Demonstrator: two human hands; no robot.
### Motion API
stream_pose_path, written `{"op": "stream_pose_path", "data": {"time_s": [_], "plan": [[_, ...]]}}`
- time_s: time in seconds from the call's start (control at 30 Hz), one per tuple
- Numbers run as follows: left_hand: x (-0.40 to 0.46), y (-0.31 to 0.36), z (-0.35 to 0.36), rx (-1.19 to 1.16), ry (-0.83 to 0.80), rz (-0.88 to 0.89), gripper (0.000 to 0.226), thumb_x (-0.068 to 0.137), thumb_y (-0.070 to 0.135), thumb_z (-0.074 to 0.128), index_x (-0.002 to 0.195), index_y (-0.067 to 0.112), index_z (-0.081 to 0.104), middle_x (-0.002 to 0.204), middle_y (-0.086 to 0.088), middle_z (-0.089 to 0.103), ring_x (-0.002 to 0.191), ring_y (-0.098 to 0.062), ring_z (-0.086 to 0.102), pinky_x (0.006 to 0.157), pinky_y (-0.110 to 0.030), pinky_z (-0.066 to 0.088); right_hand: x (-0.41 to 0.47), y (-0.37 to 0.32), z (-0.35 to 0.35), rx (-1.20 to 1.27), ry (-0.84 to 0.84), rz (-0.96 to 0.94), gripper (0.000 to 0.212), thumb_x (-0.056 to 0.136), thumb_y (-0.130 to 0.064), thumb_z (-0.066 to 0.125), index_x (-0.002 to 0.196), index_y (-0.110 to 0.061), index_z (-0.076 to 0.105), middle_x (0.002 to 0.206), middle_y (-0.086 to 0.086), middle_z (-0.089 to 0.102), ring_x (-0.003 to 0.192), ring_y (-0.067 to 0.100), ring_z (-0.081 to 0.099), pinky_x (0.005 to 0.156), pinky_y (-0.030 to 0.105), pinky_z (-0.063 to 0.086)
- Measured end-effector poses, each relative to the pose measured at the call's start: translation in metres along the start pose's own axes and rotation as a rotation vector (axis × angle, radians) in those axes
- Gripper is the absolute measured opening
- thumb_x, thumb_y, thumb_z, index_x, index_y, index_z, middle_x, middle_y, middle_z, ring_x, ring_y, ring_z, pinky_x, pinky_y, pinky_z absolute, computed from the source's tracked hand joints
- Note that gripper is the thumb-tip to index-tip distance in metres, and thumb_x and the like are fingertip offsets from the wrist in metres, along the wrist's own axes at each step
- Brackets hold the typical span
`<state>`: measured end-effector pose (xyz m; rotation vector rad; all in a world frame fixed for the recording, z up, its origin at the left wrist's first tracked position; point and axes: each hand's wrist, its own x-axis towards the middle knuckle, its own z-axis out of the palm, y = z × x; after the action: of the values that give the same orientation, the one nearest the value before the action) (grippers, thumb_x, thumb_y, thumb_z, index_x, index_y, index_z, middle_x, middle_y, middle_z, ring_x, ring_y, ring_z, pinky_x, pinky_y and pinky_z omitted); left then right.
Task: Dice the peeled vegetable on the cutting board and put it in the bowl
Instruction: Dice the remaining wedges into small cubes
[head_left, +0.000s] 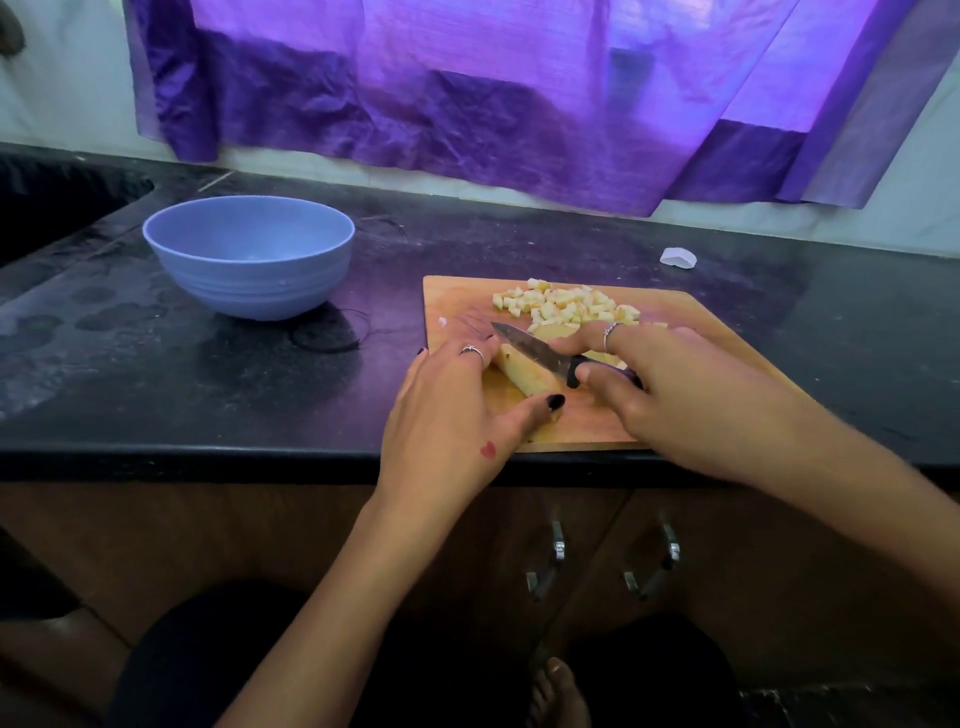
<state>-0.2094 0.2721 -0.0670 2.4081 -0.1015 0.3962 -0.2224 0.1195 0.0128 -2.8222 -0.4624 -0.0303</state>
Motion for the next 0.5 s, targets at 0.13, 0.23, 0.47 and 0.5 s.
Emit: {"op": "stream_pose_path", "data": {"time_s": [0.13,0.23,0.47,0.5], "plan": [[0.002,0.000,0.000,0.011,-0.022,-0.004,0.079,0.075,0.063,0.062,0.140,0.021,0.045,0.143,0.008,0.039,0.140,-0.014,0.022,0.105,-0.035,0.032,0.014,-0.006,-0.017,-0.119,-0.075,0.025,0.023,0.097,-0.035,0.044,0.114,-0.046,0.054,0.093,-0.007,0.065,0.071,0.014,0.060,0.065,0.028,0.051],[0.001,0.001,0.000,0.037,-0.023,-0.011,0.080,0.076,0.064,0.060,0.141,0.021,0.043,0.141,0.007,0.036,0.139,-0.014,0.023,0.105,-0.036,0.032,0.023,-0.016,-0.034,0.006,-0.206,0.137,0.018,0.098,-0.033,0.044,0.109,-0.041,0.056,0.049,-0.002,0.050,0.033,0.012,0.038,0.034,0.018,0.032],[0.000,0.004,-0.001,0.086,0.016,0.019,0.073,0.079,0.065,0.057,0.138,0.022,0.046,0.133,0.008,0.035,0.128,-0.015,0.033,0.101,-0.032,0.033,0.044,-0.033,-0.043,0.012,-0.316,0.154,0.021,0.099,-0.023,0.044,0.111,-0.033,0.058,0.049,0.005,0.050,0.031,0.011,0.032,0.031,0.015,0.026],[0.000,0.004,-0.001,0.089,0.027,0.027,0.072,0.079,0.065,0.057,0.136,0.022,0.047,0.133,0.008,0.036,0.127,-0.015,0.033,0.102,-0.032,0.033,0.045,-0.033,-0.042,0.006,-0.319,0.159,0.020,0.099,-0.023,0.044,0.110,-0.032,0.057,0.048,0.005,0.050,0.031,0.010,0.032,0.031,0.015,0.026]]}}
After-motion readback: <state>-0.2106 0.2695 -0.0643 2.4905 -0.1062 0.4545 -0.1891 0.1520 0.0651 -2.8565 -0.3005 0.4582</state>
